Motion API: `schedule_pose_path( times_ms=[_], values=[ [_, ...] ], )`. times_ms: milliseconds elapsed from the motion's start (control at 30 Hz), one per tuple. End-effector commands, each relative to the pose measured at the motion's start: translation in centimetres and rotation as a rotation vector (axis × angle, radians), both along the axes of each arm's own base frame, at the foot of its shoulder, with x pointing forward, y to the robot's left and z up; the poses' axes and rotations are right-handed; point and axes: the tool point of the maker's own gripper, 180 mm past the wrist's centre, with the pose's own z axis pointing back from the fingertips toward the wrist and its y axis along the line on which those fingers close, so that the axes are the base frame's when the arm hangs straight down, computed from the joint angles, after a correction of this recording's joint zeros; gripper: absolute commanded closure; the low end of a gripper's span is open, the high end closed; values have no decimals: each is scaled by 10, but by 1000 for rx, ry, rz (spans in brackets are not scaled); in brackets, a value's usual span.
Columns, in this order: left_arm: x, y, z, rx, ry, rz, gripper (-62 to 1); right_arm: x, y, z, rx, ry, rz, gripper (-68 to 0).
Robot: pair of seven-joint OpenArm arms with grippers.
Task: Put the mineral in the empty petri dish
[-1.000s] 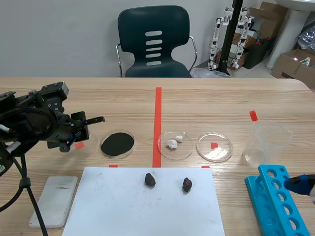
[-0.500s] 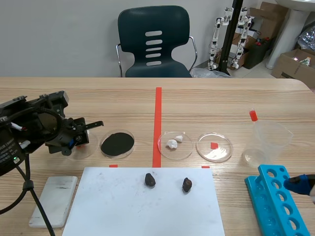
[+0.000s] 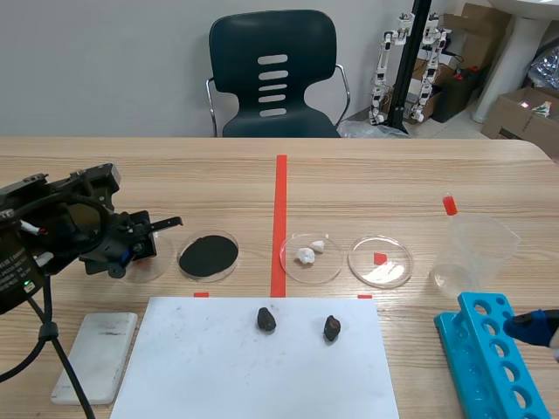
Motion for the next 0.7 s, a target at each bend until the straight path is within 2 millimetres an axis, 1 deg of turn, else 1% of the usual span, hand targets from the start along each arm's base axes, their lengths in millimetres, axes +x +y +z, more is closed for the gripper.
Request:
schedule_pose_path(
  times_ms=[0, 33, 133, 200, 367, 467, 533, 667],
  values=[
    [13, 0, 15, 0, -47, -5, -133, 4, 2, 8, 9, -27, 5, -657],
    [13, 0, 15, 2, -48, -5, -157, 4, 2, 8, 9, -27, 5, -657],
    [14, 2, 17, 6, -53, -6, -281, 4, 2, 8, 9, -27, 5, -657],
    [15, 3, 19, 7, -58, -7, -352, 4, 2, 8, 9, -27, 5, -657],
    [17, 2, 23, 6, -70, -10, -489, 4, 2, 8, 9, -27, 5, -657],
    [17, 0, 26, 6, -85, -16, -590, 4, 2, 8, 9, -27, 5, -657],
    [17, 0, 30, 8, -97, -22, -623, 4, 2, 8, 9, -27, 5, -657],
    [18, -2, 39, 9, -124, -36, -623, 4, 2, 8, 9, -27, 5, -657]
  ],
)
